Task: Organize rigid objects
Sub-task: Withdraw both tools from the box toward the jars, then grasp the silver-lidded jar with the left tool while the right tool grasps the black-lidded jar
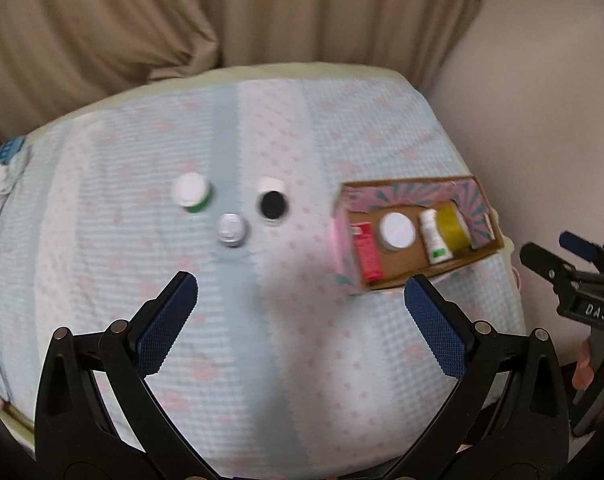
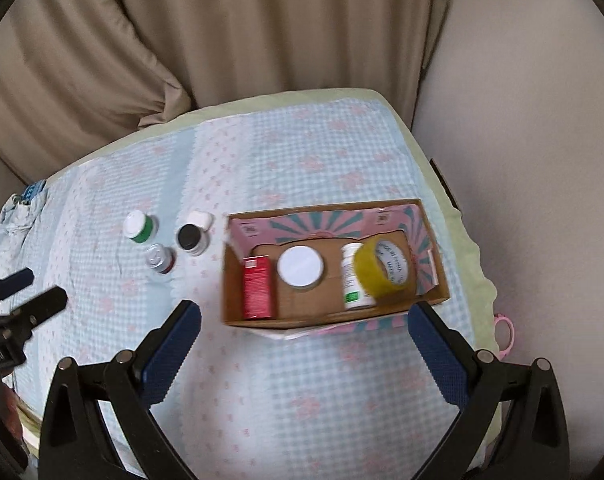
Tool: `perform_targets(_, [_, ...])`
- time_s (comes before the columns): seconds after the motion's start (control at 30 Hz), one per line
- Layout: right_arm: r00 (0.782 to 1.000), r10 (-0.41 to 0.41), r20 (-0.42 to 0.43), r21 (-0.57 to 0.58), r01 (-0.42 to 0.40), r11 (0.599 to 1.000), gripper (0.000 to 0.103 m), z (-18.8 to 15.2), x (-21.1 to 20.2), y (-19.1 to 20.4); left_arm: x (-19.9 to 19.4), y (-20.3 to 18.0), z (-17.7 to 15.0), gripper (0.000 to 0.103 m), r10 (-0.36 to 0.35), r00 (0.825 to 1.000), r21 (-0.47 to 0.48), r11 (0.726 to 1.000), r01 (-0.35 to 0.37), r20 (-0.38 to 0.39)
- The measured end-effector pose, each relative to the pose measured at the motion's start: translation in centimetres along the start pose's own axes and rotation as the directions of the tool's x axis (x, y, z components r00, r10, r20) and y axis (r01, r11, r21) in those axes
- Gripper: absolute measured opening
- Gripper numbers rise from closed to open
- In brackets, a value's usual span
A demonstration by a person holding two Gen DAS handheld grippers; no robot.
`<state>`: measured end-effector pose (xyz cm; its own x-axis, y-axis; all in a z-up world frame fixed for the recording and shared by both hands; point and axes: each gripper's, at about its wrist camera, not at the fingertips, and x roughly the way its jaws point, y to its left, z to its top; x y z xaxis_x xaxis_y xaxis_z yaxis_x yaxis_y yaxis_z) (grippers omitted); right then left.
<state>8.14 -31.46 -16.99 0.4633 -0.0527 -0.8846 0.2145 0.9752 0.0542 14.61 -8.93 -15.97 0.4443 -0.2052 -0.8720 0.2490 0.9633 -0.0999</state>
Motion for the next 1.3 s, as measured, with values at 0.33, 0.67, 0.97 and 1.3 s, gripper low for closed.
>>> perform_targets(0.33, [1.000,0.018,0.008,0.010,-0.018,1.000,0.103,-1.3,-0.5,9.8,-2.9,11.9,-1.5,0.103,0.039,0.998,-0.051,0.998,-0.036,0.047])
perform_targets(0.67, [1.000,-0.013,0.000,0.021,0.013,1.000,0.103,-0.9,3.8,18.3,1.4,20.4,1.1,0.103,0.058,0.996,0.005,0.998,-0.058,0.061])
perform_targets(0.97, [0.999,-0.007,-0.047,0.093,0.011,0.996,0.103,0.6,11.5,20.7,11.7,22.5,3.6,0.103,0.039,0.999,0.056,0.998,-0.039,-0.008])
perform_targets(1.3, [0.991,-0.054,-0.122,0.168,0.074,0.983,0.103,2.4,23.2,20.4,24.7,22.3,5.5,0.103,0.036,0.993,0.116,0.993,-0.023,-0.108])
